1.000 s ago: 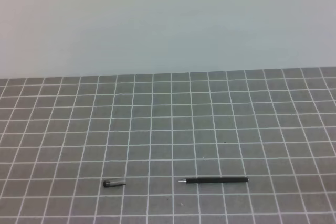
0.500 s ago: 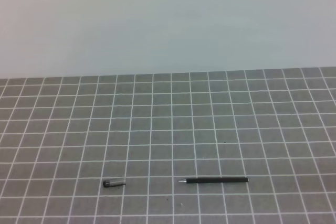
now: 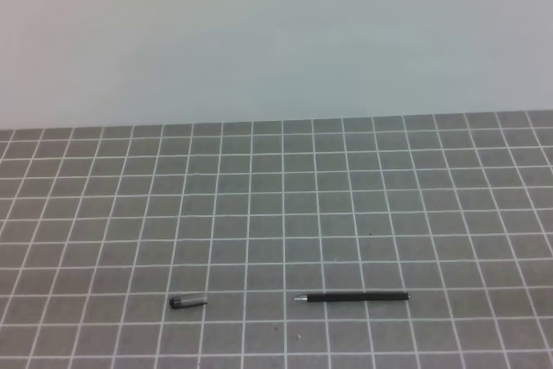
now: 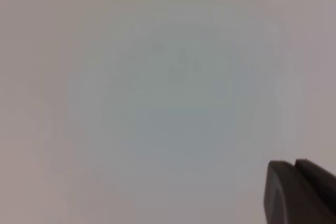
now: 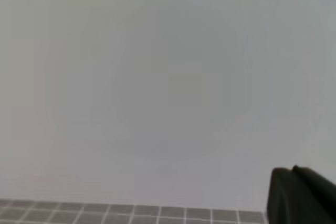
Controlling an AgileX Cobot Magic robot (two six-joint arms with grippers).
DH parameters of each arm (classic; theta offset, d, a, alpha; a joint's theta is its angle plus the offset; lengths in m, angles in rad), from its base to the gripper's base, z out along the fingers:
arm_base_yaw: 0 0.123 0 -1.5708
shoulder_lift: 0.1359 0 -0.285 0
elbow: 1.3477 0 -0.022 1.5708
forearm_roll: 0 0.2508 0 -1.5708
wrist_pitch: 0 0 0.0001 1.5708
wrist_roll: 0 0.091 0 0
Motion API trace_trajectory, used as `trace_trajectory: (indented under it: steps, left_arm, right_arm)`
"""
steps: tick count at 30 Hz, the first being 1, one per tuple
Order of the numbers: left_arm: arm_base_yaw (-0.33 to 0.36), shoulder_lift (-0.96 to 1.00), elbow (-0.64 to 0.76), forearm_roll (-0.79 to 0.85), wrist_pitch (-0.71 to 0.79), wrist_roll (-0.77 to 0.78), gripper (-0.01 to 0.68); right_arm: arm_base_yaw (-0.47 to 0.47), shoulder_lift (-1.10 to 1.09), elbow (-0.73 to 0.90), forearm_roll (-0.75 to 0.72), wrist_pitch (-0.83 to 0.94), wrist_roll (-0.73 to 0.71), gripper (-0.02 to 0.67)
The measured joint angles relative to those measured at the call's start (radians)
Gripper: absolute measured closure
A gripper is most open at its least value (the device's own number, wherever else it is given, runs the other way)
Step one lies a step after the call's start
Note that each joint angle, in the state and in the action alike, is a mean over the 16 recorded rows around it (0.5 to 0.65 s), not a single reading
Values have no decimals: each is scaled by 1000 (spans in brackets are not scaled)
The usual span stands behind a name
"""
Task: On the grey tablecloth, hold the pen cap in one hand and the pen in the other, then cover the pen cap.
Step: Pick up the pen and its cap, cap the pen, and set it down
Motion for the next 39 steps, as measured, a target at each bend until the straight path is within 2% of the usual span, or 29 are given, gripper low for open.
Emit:
trace_trajectory:
  steps: [7,14,21,28,39]
  left_arm:
    - [0,0,-43,21,91,10,672]
    - [0,0,-47,29,83,9,672]
    - [0,0,-47,18,76,-14,672]
    - [0,0,-47,0,97,-38,672]
    - [0,0,-49,-15,118,-54,672]
  right_arm:
    - [0,1,-109,-65,234,42,645]
    - [0,9,-235,-91,440,64,647]
    - [0,79,-338,-74,569,31,647]
    - [0,254,-468,22,702,-118,645]
    - [4,631,-664,289,874,-473,645]
